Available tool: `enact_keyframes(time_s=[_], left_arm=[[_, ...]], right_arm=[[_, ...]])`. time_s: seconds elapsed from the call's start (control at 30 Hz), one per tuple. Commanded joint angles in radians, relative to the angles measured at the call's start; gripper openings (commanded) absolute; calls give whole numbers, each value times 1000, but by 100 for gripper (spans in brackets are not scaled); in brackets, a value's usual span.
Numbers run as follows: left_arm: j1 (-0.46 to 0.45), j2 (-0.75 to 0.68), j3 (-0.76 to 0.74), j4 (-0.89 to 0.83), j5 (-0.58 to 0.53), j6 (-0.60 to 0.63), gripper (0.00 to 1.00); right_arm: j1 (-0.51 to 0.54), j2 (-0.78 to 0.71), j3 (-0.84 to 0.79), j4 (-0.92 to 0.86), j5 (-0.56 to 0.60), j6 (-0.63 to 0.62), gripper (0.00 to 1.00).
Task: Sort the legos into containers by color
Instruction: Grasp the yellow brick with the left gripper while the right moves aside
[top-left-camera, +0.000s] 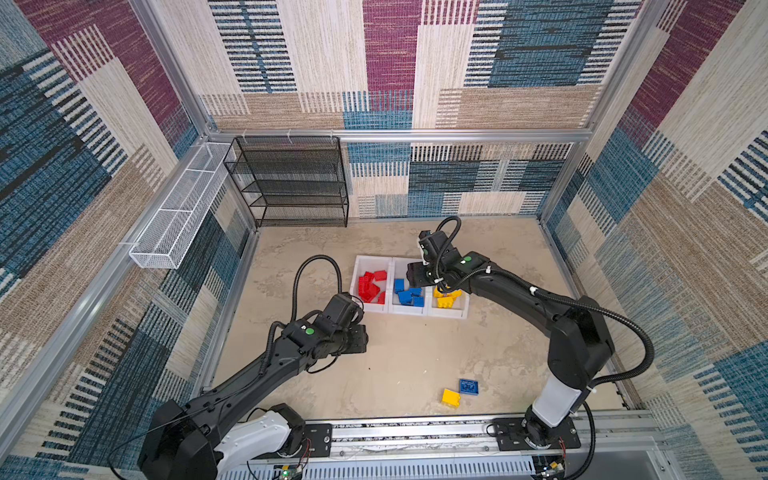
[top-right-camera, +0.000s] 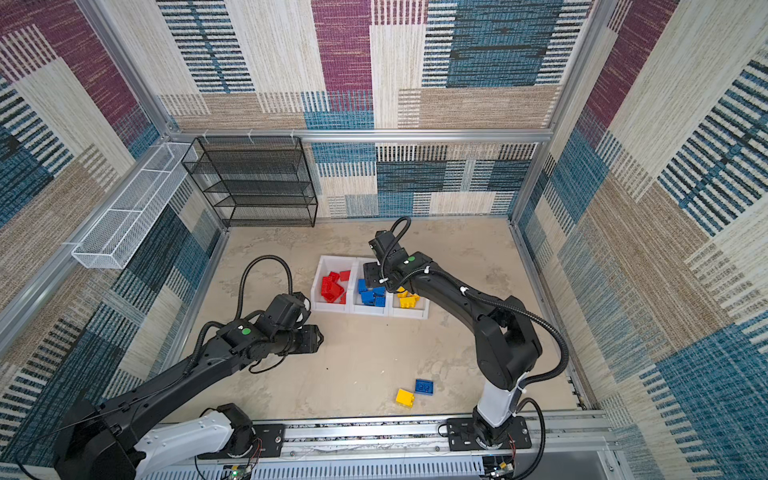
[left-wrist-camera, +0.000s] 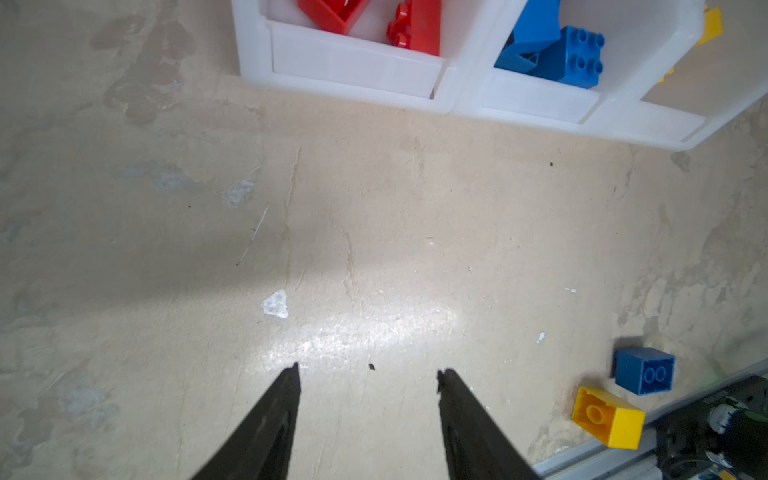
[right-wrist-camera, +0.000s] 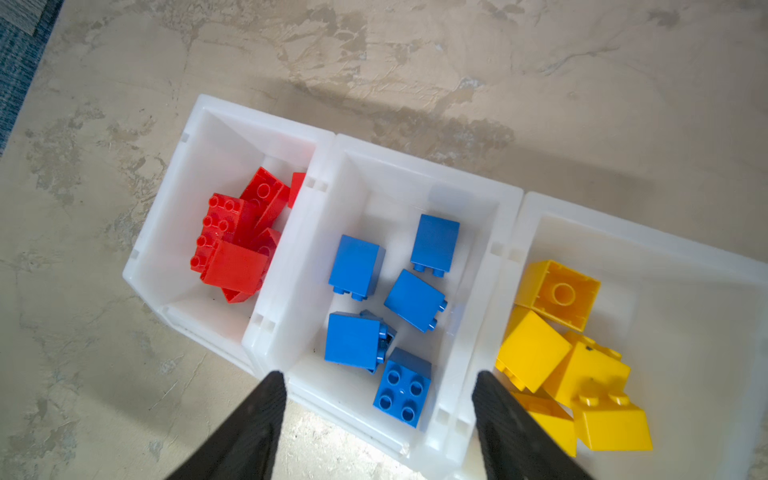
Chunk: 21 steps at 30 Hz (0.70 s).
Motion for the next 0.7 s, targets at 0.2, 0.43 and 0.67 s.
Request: enact_keyframes(time_s=[0.2, 0.43, 0.67], left_arm=[[-231, 164, 106, 71, -4, 55, 58], [-420, 377, 261, 77, 13, 104, 59], [-566, 600, 440, 34, 73, 191, 60]], right_arm=[[-107, -246, -241, 45, 5, 103, 75], [-245, -409, -437, 51, 12, 153, 75], [-313, -478, -541, 52, 16, 167, 76]])
